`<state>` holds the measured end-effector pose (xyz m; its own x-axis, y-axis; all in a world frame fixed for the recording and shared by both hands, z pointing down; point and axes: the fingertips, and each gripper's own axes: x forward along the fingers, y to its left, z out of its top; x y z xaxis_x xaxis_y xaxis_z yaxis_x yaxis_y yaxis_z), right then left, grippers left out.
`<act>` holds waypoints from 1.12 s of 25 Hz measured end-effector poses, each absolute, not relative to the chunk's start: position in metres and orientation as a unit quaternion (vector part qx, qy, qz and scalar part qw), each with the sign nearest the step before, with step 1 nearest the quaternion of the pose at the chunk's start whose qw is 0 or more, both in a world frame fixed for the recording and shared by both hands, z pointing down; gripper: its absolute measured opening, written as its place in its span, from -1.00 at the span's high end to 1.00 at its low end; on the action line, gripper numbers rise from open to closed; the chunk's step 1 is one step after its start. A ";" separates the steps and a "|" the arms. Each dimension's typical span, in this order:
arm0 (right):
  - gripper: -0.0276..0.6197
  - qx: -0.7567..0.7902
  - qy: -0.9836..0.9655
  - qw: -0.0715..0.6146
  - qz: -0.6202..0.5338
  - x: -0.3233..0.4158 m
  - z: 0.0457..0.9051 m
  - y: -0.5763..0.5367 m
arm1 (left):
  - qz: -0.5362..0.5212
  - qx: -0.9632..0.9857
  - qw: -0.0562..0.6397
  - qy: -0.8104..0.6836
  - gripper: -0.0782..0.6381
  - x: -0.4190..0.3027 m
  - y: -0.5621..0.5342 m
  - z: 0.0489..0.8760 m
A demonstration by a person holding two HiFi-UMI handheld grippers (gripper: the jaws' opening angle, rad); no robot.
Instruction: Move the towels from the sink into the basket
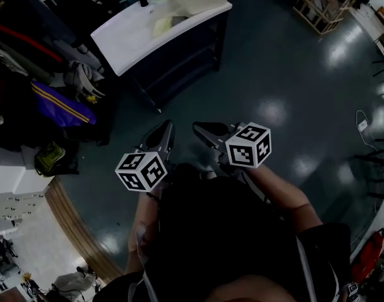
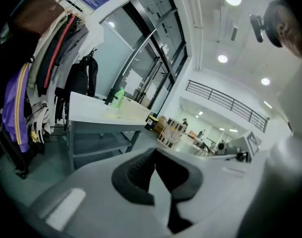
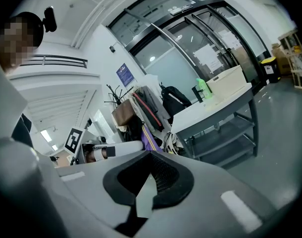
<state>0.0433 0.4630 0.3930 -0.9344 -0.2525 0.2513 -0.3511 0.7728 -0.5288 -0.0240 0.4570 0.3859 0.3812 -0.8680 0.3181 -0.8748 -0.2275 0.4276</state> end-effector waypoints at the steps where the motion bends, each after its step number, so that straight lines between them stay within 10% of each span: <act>1: 0.92 0.162 -0.937 0.084 0.297 0.044 0.395 0.461 | 0.009 0.783 0.276 -0.557 0.76 -0.024 0.455 0.387; 28: 0.92 0.246 -0.914 0.117 0.300 -0.021 0.406 0.296 | 0.008 0.821 0.295 -0.489 0.76 -0.087 0.269 0.396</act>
<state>-0.0212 0.2956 0.4056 -0.8515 -0.3794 0.3619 -0.5201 0.6984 -0.4917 -0.0872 0.2692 0.3962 0.5212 -0.7986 0.3010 -0.8076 -0.3476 0.4763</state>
